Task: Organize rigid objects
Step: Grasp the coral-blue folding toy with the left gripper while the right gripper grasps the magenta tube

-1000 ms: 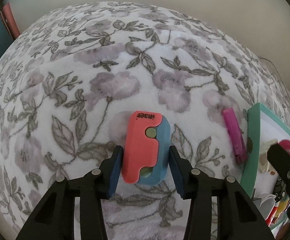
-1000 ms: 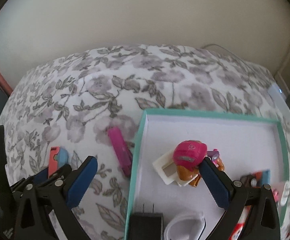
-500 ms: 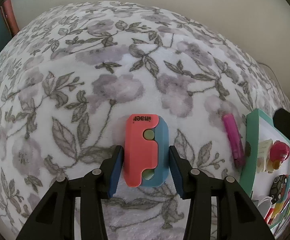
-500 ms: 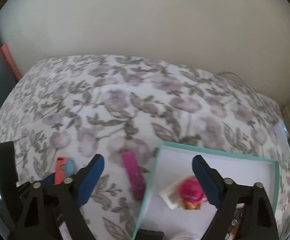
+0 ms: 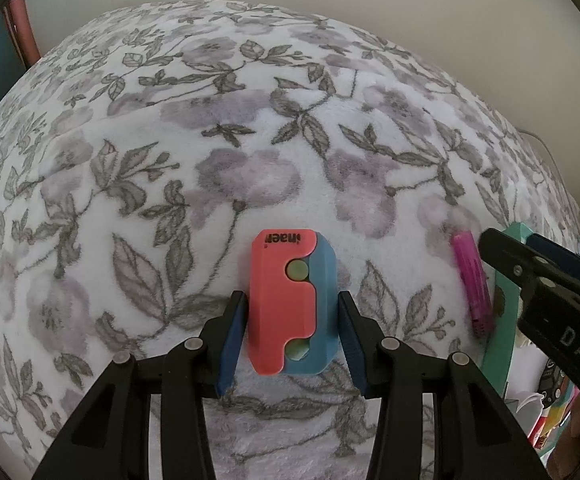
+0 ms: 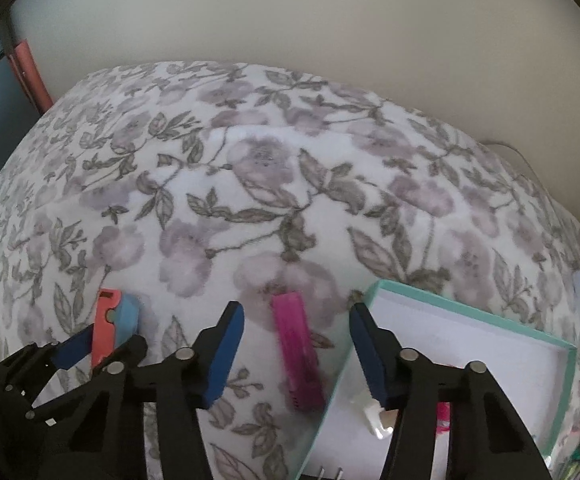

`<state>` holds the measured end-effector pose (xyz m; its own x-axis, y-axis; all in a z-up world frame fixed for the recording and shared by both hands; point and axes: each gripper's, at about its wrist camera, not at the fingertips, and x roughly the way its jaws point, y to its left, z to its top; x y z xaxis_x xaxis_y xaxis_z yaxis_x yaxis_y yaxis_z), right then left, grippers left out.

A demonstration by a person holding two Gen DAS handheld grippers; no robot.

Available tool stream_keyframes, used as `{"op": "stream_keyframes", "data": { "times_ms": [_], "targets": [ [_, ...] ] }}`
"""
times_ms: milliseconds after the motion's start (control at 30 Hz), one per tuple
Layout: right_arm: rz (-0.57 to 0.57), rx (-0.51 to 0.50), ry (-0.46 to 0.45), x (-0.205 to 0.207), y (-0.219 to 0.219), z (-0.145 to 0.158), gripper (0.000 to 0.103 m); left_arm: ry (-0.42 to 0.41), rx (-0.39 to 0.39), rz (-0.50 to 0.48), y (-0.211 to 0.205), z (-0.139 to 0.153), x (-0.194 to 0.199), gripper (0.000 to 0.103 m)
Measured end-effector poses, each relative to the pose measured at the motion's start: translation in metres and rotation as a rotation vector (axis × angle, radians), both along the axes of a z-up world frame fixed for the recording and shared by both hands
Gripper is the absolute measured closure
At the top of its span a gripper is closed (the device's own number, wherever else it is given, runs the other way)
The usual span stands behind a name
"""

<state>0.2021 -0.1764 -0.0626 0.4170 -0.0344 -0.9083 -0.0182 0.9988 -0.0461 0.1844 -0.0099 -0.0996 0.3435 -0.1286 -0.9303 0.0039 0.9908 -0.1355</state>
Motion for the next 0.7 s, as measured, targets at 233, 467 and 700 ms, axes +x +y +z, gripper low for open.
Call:
{"op": "stream_keyframes", "data": {
  "times_ms": [233,467,700],
  "targets": [
    [0.034,-0.001,0.046,0.006,0.01,-0.014,0.057,0.0,-0.002,0.002,0.0,-0.001,0.002,0.056],
    [0.005,-0.001,0.092,0.008,0.005,-0.029,0.071,0.0,0.003,0.004,-0.005,-0.002,0.002,0.056],
    [-0.013,0.053,0.121,0.001,0.003,-0.033,0.081,0.0,0.023,-0.005,-0.007,-0.003,0.002,0.056]
  ]
}}
